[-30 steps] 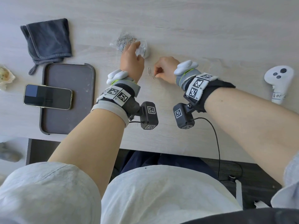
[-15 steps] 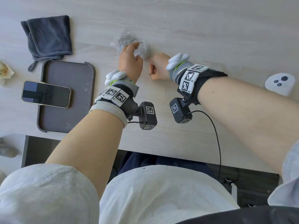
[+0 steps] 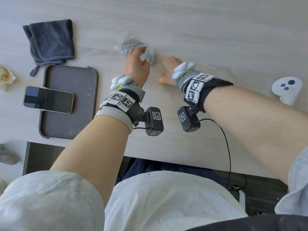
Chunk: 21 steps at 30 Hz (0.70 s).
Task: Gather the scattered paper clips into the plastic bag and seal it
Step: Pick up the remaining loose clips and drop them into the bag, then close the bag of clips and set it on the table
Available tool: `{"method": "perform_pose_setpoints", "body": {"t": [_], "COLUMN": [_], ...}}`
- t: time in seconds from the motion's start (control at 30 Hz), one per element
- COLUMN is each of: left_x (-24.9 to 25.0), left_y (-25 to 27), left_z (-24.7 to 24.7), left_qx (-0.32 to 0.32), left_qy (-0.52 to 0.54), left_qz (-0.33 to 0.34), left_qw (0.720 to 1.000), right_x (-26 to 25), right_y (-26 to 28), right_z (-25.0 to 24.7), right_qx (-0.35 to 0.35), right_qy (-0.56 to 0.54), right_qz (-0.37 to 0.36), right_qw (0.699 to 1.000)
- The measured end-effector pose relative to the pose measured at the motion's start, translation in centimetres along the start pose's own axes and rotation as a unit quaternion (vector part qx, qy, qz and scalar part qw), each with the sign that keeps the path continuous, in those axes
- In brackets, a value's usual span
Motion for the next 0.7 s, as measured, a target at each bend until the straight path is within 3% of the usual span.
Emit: {"method": "perform_pose_setpoints", "body": {"t": [0.13,0.23,0.4,0.53,0.7], "left_x": [0.3,0.7,1.6,2.7,3.6], "left_y": [0.2,0.2,0.4,0.4,0.5], "left_z": [0.0,0.0,0.0,-0.3,-1.2], "left_qx": [-0.023,-0.041,-0.078,-0.076,-0.079], "left_qy": [0.005,0.014,0.008,-0.003,0.004], "left_qz": [0.002,0.004,-0.007,0.014,0.035], "left_qw": [1.000,0.999,0.997,0.997,0.996], "right_x": [0.6,1.0,0.3,-0.3,-0.6], "right_y": [0.8,0.8,1.7,1.8,1.9], "right_z": [-0.4,-1.4,-4.4,-4.7,-4.7], "right_qx": [0.024,0.079,0.184,0.207,0.218], "right_qy": [-0.032,-0.123,-0.329,-0.392,-0.398], "right_qz": [0.052,0.056,0.017,0.020,0.021], "right_qw": [0.998,0.988,0.926,0.896,0.891]}}
Point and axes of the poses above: each hand's wrist, its own y-axis away from the middle knuckle, its own z-axis out of the palm, x = y × z, the point moved 6 cm from there along -y, towards the middle knuckle, and after that the axes turned 14 degrees about -y, right-handed, at the moved point
